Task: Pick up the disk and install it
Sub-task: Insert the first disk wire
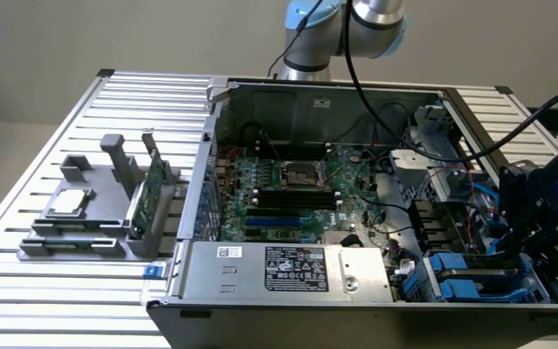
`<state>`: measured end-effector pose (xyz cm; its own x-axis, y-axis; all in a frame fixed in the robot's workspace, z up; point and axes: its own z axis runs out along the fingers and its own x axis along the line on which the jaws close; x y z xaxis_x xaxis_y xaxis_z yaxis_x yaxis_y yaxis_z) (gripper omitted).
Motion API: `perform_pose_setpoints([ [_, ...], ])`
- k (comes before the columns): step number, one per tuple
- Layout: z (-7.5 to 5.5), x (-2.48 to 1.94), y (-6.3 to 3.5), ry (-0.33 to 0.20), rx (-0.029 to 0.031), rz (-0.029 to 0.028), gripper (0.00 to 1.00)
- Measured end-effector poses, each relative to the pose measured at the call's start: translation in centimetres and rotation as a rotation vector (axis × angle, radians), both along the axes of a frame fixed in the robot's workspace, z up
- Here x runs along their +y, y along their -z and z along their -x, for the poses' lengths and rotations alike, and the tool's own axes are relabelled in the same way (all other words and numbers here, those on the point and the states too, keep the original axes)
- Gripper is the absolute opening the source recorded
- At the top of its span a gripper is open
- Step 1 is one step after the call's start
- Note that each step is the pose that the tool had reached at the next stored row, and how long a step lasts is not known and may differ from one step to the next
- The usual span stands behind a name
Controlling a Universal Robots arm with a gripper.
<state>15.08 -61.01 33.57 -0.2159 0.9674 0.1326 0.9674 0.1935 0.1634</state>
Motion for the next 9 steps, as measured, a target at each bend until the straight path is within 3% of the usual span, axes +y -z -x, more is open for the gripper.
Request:
perform_pose_setpoints([
  [6, 0.2, 0.0, -1.16, 0.0, 0.0026, 0.0002, 0.16],
  [9, 0.5, -0.01, -1.19, 0.0, 0.0096, 0.0001, 0.16],
])
